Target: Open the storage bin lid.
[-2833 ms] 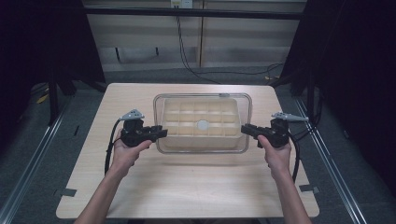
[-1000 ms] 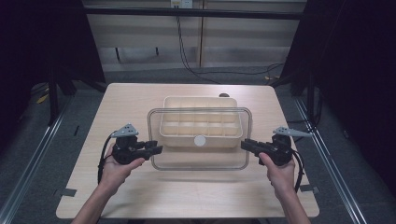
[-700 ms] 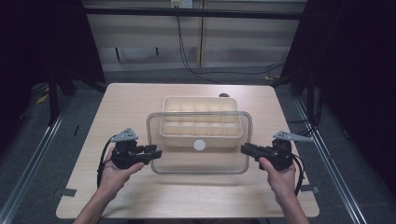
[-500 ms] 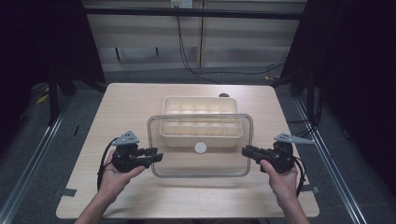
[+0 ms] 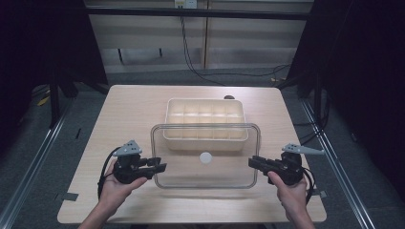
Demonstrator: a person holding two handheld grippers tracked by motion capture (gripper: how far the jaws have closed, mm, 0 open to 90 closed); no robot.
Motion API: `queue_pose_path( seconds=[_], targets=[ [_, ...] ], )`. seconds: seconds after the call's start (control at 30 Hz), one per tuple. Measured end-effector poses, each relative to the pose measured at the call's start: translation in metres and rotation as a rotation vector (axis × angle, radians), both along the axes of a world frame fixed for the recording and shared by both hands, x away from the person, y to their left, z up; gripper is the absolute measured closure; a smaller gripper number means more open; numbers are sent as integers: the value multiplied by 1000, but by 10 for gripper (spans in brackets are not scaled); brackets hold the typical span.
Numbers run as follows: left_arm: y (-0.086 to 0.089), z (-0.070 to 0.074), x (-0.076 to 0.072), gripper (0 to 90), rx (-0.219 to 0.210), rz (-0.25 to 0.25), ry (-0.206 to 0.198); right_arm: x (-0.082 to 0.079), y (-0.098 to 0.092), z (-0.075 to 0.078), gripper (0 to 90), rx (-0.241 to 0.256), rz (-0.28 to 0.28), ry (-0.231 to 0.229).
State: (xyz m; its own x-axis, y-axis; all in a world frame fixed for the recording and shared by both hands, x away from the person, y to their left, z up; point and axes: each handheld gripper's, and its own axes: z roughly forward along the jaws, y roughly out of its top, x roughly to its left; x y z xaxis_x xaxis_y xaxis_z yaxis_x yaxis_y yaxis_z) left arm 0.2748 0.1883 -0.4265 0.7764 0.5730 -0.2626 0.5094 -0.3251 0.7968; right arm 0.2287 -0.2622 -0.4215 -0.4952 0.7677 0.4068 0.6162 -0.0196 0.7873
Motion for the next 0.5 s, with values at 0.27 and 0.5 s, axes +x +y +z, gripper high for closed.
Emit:
queue_pose_path(
  seconds=[0.27, 0.5],
  targets=[
    [1, -4, -9, 638, 5, -16, 5, -10, -1, -5, 711, 4, 3, 22],
    [5, -18, -14, 644, -9, 8, 36, -15, 3, -17, 712, 8, 8, 44]
  ],
)
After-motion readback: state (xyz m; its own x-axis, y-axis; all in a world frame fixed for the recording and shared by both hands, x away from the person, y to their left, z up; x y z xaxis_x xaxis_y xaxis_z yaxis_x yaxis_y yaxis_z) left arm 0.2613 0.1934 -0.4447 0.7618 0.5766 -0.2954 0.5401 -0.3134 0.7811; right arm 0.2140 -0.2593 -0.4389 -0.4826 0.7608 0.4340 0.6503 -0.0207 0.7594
